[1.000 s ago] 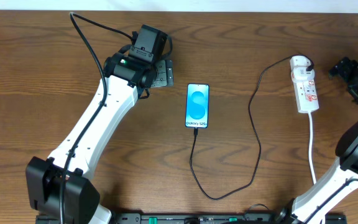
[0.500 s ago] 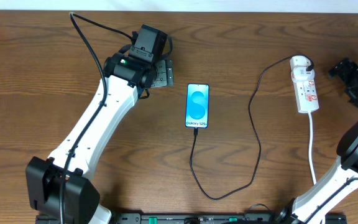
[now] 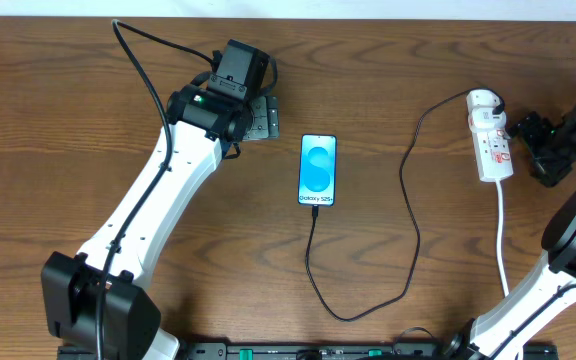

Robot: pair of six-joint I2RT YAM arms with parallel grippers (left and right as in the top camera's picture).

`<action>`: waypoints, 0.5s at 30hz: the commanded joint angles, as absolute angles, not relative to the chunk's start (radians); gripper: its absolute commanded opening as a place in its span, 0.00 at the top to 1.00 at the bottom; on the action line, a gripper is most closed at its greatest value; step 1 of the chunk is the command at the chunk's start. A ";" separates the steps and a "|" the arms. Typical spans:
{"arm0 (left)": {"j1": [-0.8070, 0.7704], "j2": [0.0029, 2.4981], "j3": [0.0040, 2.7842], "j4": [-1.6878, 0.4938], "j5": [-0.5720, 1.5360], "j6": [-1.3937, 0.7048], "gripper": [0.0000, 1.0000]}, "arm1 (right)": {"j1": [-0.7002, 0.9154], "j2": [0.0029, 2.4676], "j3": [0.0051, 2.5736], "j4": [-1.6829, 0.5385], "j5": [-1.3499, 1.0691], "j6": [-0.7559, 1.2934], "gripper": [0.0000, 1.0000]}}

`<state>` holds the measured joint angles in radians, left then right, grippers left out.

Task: Plug charger to phone and switch on socket
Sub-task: 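Position the right gripper over the power strip's orange switch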

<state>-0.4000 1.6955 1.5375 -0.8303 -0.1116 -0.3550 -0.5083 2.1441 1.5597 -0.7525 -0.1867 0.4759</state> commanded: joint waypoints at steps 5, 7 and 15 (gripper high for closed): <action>-0.398 1.700 1.544 -0.833 -0.132 -0.360 0.11 | -0.501 2.148 1.541 -0.711 -0.201 0.538 0.01; -0.398 1.700 1.544 -0.833 -0.132 -0.360 0.11 | -0.500 2.149 1.541 -0.706 -0.201 0.538 0.01; -0.398 1.700 1.544 -0.833 -0.132 -0.360 0.11 | -0.479 2.163 1.541 -0.706 -0.202 0.538 0.01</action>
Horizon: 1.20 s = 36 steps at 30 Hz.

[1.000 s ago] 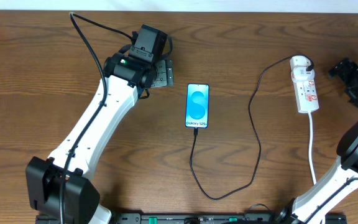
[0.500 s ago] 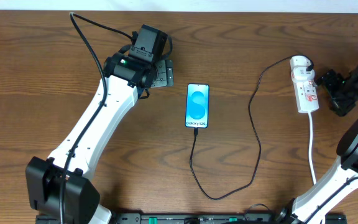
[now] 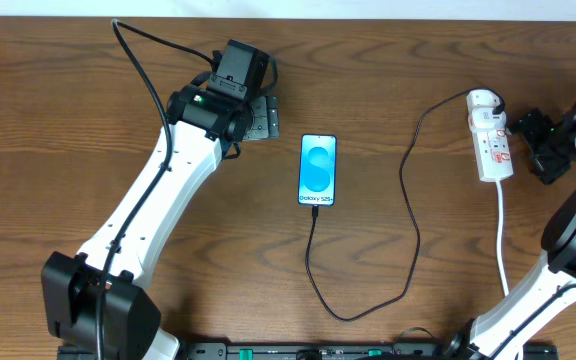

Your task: Plug charger to phone and switch on socket

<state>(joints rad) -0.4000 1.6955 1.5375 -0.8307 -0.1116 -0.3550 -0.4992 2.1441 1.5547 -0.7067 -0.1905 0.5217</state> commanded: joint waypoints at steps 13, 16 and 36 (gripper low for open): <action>-0.398 1.700 1.544 -0.833 -0.132 -0.360 0.11 | -0.460 2.168 1.540 -0.707 -0.157 0.538 0.01; -0.398 1.700 1.544 -0.833 -0.132 -0.360 0.11 | -0.460 2.172 1.540 -0.718 -0.157 0.538 0.01; -0.398 1.700 1.544 -0.833 -0.132 -0.360 0.11 | -0.420 2.200 1.540 -0.760 -0.171 0.519 0.01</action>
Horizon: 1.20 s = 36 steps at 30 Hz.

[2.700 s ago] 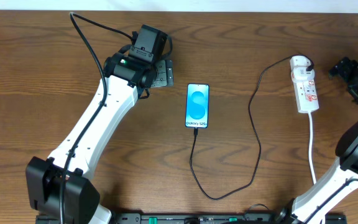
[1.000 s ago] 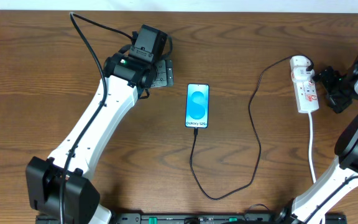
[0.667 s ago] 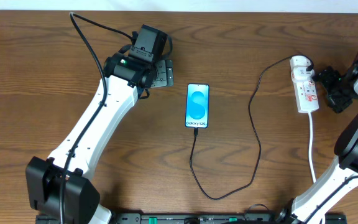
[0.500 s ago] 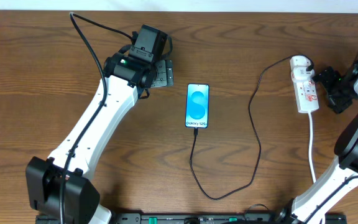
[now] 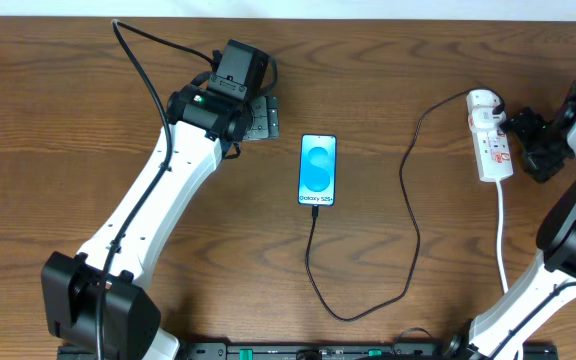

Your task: Plug charger to phone and switch on socket

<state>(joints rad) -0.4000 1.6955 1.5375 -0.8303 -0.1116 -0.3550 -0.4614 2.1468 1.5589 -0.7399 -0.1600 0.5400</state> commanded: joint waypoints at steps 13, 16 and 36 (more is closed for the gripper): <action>-0.398 1.700 1.544 -0.833 -0.132 -0.360 0.11 | -0.462 2.155 1.540 -0.873 -0.257 0.519 0.02; -0.398 1.700 1.544 -0.833 -0.132 -0.360 0.11 | -0.484 2.118 1.540 -0.922 -0.253 0.519 0.01; -0.398 1.700 1.544 -0.833 -0.132 -0.360 0.11 | -0.450 1.307 1.035 -0.857 -0.221 0.500 0.01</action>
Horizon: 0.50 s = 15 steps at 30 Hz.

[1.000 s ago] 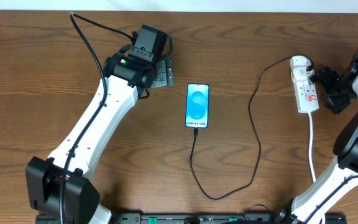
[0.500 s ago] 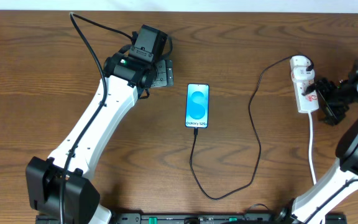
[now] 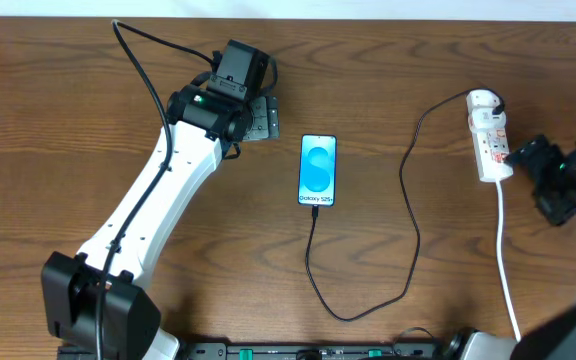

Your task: Plug charger to phone and switch on socket

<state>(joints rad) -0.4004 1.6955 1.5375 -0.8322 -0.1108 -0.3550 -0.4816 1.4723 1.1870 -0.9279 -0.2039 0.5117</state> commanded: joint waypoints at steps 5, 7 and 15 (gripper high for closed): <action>-0.398 1.700 1.544 -0.833 -0.132 -0.360 0.11 | -0.402 1.055 0.874 -0.767 -0.220 0.506 0.01; -0.398 1.700 1.544 -0.833 -0.132 -0.360 0.11 | -0.395 1.001 0.853 -0.770 -0.221 0.529 0.01; -0.398 1.700 1.544 -0.833 -0.132 -0.360 0.11 | -0.391 0.896 0.838 -0.833 -0.216 0.571 0.01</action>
<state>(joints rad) -0.4000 1.6955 1.5375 -0.8303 -0.1120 -0.3550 -0.3977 0.9073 0.8486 -0.8272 -0.2169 0.5491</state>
